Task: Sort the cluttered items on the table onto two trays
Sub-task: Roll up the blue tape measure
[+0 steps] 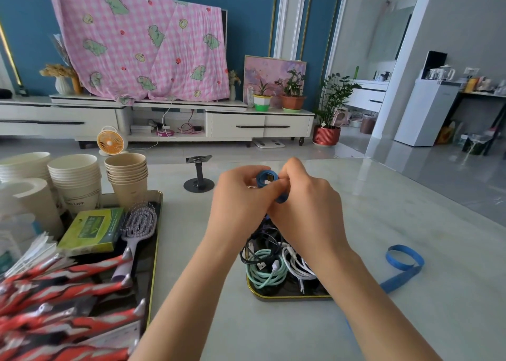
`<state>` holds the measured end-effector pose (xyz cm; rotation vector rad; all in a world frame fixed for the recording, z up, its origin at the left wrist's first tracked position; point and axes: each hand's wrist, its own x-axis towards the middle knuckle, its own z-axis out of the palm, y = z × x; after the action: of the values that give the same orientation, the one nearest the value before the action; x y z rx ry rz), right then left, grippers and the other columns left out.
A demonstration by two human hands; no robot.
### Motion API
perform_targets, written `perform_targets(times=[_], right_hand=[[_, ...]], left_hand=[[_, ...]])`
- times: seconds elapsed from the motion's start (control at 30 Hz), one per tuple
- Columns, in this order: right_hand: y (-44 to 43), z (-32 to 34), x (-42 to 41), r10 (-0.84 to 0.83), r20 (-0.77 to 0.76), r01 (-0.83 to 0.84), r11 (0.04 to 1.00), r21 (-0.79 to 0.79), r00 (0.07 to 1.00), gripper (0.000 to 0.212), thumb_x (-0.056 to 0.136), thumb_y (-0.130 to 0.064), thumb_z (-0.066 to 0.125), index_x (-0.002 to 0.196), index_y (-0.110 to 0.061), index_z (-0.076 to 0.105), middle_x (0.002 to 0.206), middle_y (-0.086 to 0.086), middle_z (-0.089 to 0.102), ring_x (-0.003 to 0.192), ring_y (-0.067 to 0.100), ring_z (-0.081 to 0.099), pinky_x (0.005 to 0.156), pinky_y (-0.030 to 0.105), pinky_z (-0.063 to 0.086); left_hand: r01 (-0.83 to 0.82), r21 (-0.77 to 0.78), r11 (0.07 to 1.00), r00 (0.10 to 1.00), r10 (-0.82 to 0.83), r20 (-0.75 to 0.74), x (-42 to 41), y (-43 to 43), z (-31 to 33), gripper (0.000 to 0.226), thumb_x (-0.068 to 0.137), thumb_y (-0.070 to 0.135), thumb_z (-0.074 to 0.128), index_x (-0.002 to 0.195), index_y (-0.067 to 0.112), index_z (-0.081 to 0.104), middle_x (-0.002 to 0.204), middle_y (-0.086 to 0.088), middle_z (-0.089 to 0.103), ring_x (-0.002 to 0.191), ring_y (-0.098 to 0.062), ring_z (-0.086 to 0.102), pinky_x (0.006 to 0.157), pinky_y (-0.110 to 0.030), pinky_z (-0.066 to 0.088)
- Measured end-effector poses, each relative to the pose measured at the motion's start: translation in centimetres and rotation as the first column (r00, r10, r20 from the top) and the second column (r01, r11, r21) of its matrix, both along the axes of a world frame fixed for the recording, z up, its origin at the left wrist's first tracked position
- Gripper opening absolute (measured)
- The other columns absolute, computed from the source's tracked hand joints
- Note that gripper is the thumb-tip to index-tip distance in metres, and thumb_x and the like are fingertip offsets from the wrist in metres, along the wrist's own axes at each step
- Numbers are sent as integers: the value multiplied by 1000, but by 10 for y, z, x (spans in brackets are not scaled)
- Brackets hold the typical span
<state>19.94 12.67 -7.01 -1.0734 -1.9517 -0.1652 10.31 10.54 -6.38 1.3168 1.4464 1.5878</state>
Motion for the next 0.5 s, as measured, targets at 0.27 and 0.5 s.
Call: perform_targets(times=[0.27, 0.5], right_hand=[[7, 6, 11, 153, 95, -133, 972, -191, 984, 24, 82, -21, 62, 100, -14, 49, 64, -7, 49, 65, 23, 51, 53, 32, 34], [15, 13, 31, 368, 63, -302, 839, -453, 928, 29, 79, -31, 73, 106, -28, 65, 66, -16, 55, 63, 4, 53, 61, 26, 44]], left_hand=[[-90, 17, 996, 979, 92, -182, 0, -2, 2, 16, 76, 9, 67, 77, 24, 69, 77, 1, 71, 73, -14, 67, 62, -15, 52], [21, -141, 990, 961, -59, -270, -17, -4, 4, 16, 78, 10, 70, 91, 18, 74, 83, -4, 73, 81, -21, 68, 70, -24, 51]])
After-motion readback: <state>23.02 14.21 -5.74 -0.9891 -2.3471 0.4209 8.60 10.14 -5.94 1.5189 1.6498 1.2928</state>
